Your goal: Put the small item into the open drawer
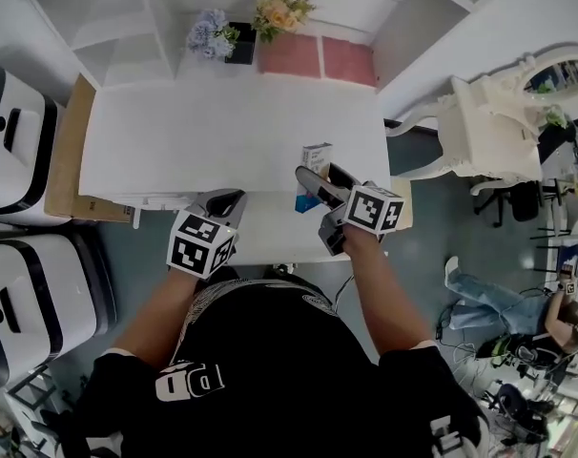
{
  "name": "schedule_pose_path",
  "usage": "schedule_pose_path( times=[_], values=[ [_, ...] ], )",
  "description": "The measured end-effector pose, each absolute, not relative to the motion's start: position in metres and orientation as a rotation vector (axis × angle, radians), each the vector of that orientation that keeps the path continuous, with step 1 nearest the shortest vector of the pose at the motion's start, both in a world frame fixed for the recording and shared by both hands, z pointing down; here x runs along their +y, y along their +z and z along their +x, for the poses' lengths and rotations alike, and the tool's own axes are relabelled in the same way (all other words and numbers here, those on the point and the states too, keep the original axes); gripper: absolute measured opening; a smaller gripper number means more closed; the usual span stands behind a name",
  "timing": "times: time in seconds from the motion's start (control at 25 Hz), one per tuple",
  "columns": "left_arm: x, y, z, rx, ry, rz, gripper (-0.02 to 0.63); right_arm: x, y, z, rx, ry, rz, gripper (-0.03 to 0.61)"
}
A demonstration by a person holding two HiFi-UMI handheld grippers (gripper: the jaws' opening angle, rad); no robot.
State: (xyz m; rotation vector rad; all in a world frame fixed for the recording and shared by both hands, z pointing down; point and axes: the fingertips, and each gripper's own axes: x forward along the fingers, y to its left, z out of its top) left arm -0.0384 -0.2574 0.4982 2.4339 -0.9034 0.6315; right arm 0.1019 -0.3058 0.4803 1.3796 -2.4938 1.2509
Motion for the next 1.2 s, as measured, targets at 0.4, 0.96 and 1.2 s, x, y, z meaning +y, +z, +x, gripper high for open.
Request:
schedule_pose_path(
  times=[0.4,0.96,1.2],
  values=[
    [-0.242,0.535,-0.018,-0.824,0.745,2.418,0.014,-0.263,0.521,0.121,-2.396,1.407,1.413,0.434],
    [-0.216,0.593,0.018,-0.745,0.875,2.342,0.014,-0.221,0.599,0.143,-2.21,1.391,1.321,0.434],
    [-0.209,0.62,0.027,-0.767,0.926,2.288,0.014,-0.205,0.644,0.153,-2.11,1.372,1.232,0.434]
  ],
)
